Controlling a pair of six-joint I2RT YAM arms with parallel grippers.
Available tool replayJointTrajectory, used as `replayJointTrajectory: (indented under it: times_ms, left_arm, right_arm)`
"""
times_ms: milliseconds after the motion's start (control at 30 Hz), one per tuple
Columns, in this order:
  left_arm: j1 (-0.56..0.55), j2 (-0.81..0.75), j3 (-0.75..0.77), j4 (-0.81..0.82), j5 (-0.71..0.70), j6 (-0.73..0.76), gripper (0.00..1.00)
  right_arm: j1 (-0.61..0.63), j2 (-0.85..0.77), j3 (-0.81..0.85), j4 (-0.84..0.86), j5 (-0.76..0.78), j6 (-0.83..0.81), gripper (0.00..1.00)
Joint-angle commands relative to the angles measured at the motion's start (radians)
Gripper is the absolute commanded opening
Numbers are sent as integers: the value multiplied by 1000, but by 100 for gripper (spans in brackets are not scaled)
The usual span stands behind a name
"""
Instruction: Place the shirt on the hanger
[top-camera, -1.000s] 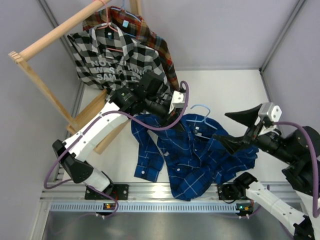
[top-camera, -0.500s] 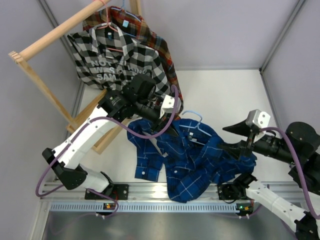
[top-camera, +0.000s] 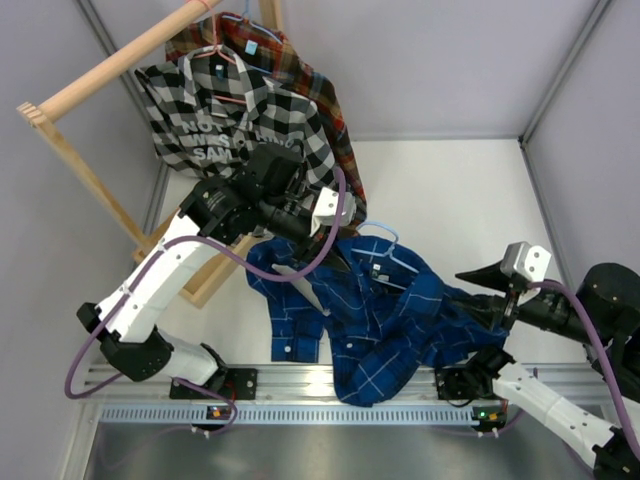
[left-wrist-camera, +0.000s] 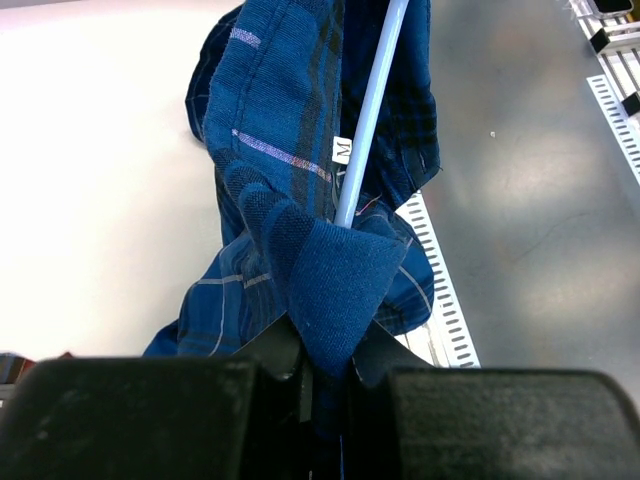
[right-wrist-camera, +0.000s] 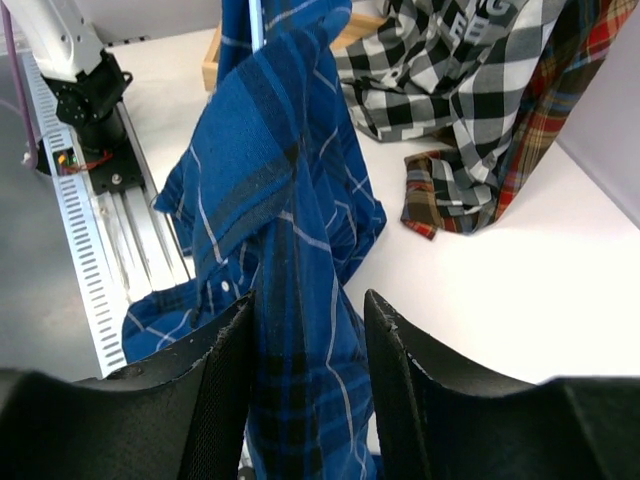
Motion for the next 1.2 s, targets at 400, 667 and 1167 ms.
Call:
replayJointTrajectory:
  times_ms: [400, 667, 1167]
  left_arm:
    - [-2, 49, 128, -88, 32, 47, 0]
    - [3, 81, 185, -97, -26, 38, 0]
    - [111, -5, 151, 179, -313, -268, 98]
  right_arm:
    - [27, 57, -33, -44, -56, -24, 34]
    - [27, 56, -27, -38, -6, -28, 0]
    - [27, -36, -82, 167, 292, 104, 0]
